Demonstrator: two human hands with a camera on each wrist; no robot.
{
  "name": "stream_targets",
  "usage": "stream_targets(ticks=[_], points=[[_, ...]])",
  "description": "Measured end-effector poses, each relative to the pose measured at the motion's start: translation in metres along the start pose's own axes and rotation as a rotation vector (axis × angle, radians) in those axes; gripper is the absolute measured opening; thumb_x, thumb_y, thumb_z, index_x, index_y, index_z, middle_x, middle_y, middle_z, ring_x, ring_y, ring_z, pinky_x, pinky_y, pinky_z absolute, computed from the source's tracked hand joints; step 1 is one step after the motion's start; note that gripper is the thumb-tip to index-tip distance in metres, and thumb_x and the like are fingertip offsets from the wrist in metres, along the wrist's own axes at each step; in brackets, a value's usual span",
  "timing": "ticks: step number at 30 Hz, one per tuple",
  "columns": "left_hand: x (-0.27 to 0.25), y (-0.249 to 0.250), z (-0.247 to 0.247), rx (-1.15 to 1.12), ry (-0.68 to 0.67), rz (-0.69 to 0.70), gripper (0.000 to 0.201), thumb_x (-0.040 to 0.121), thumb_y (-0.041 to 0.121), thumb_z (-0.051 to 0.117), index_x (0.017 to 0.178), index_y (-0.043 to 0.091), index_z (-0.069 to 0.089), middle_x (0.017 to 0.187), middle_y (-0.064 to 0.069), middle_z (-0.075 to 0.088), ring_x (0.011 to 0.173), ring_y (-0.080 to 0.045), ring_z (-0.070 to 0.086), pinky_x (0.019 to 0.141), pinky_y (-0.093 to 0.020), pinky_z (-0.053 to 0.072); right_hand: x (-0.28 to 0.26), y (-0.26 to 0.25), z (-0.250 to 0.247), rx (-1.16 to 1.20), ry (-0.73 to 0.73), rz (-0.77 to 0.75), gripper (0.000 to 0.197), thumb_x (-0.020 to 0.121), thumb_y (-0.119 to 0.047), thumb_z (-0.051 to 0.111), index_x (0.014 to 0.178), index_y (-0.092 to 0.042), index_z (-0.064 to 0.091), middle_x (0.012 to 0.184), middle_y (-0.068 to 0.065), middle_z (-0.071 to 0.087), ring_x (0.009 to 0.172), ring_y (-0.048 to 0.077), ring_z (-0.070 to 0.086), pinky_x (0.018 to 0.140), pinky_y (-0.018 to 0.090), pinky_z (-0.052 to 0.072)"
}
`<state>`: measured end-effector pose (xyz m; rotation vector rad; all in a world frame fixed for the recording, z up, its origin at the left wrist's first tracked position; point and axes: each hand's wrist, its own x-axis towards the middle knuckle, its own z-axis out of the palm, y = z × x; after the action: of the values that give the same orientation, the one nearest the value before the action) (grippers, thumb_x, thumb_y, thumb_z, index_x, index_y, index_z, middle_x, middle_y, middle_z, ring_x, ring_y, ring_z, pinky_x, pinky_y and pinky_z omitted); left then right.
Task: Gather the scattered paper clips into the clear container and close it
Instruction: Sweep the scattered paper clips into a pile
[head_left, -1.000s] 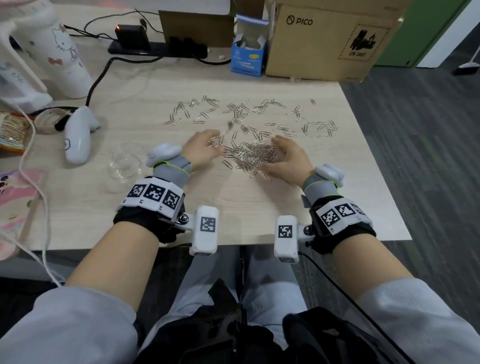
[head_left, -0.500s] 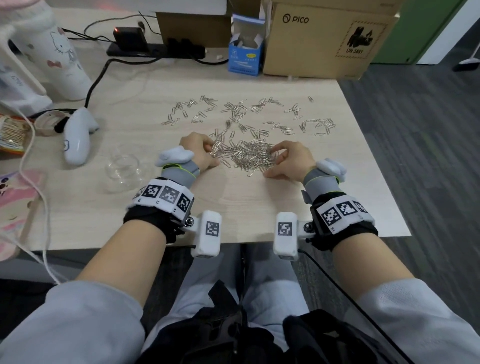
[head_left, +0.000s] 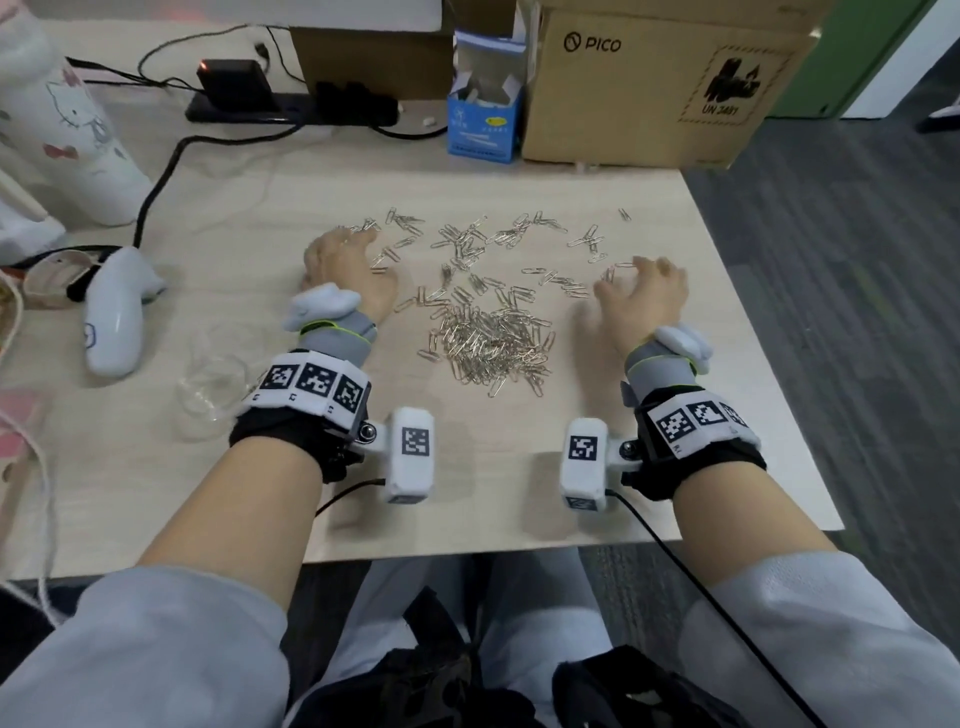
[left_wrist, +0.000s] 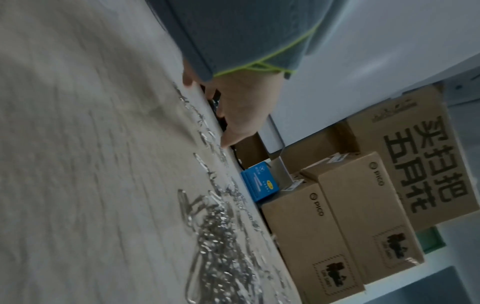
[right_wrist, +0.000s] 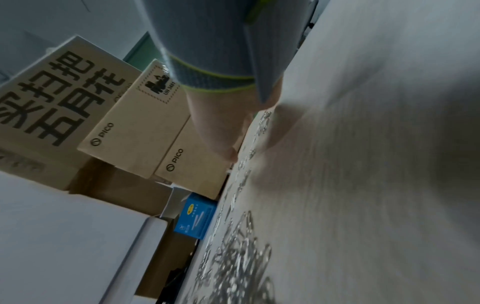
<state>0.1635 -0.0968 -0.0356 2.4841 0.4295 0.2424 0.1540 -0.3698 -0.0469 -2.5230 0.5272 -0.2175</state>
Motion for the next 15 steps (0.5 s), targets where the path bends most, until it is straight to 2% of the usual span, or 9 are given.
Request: stream_targets(ticks=[1, 3, 5, 7, 10, 12, 15], points=[[0.001, -0.003, 0.002, 0.074, -0.028, -0.023, 0.053, 0.082, 0.027, 0.058, 0.133, 0.025, 0.047, 0.15, -0.008, 0.034, 0.143, -0.03, 0.02, 0.114, -0.044, 0.02, 0.004, 0.001, 0.0, -0.041, -0.016, 0.016, 0.061, 0.086, -0.036, 0.055, 0.139, -0.008, 0.041, 0.151, 0.018, 0.028, 0.142, 0.034, 0.017, 0.115, 0.038, 0.016], [0.004, -0.007, 0.007, 0.196, -0.107, -0.092, 0.059, 0.085, 0.036, 0.052, 0.141, 0.032, 0.032, 0.158, -0.004, 0.012, 0.147, -0.031, -0.001, 0.114, -0.058, 0.009, 0.016, 0.001, 0.001, -0.093, -0.069, 0.052, 0.07, 0.089, -0.041, 0.052, 0.144, -0.004, 0.03, 0.156, 0.019, 0.013, 0.145, 0.037, 0.005, 0.116, 0.042, 0.011], [0.007, -0.009, 0.011, 0.286, -0.192, -0.14, 0.064, 0.088, 0.045, 0.043, 0.145, 0.033, 0.018, 0.16, -0.001, 0.0, 0.147, -0.031, -0.008, 0.112, -0.063, 0.003, 0.025, 0.0, 0.005, -0.144, -0.153, 0.042, 0.074, 0.091, -0.046, 0.047, 0.146, -0.003, 0.024, 0.157, 0.02, 0.006, 0.145, 0.036, 0.001, 0.117, 0.043, 0.009], [0.014, -0.007, 0.017, 0.348, -0.284, -0.125, 0.067, 0.09, 0.052, 0.035, 0.148, 0.028, 0.011, 0.16, -0.001, -0.006, 0.146, -0.031, -0.01, 0.113, -0.06, -0.002, 0.03, -0.003, 0.011, -0.22, -0.261, -0.038, 0.075, 0.093, -0.049, 0.04, 0.148, -0.003, 0.019, 0.158, 0.019, 0.0, 0.146, 0.033, -0.003, 0.118, 0.043, 0.004], [0.017, 0.005, 0.031, 0.314, -0.384, -0.027, 0.068, 0.093, 0.051, 0.032, 0.149, 0.02, 0.009, 0.159, -0.004, -0.01, 0.146, -0.031, -0.013, 0.115, -0.054, -0.005, 0.029, -0.015, 0.02, -0.299, -0.397, -0.204, 0.076, 0.096, -0.051, 0.032, 0.15, -0.003, 0.008, 0.158, 0.015, -0.007, 0.147, 0.029, -0.008, 0.119, 0.04, -0.001], [0.01, 0.019, 0.039, 0.293, -0.449, 0.042, 0.069, 0.095, 0.05, 0.03, 0.15, 0.019, 0.004, 0.159, -0.004, -0.013, 0.145, -0.03, -0.016, 0.115, -0.052, -0.009, 0.025, -0.027, 0.025, -0.317, -0.484, -0.299, 0.076, 0.097, -0.051, 0.029, 0.151, -0.005, 0.001, 0.159, 0.012, -0.012, 0.147, 0.026, -0.012, 0.118, 0.038, -0.005], [-0.003, 0.038, 0.044, 0.289, -0.584, 0.14, 0.069, 0.096, 0.051, 0.025, 0.149, 0.018, -0.005, 0.157, -0.001, -0.019, 0.144, -0.026, -0.022, 0.115, -0.049, -0.013, 0.017, -0.045, 0.029, -0.305, -0.609, -0.402, 0.075, 0.097, -0.049, 0.029, 0.151, -0.006, -0.001, 0.158, 0.01, -0.014, 0.146, 0.024, -0.014, 0.118, 0.038, -0.007]])
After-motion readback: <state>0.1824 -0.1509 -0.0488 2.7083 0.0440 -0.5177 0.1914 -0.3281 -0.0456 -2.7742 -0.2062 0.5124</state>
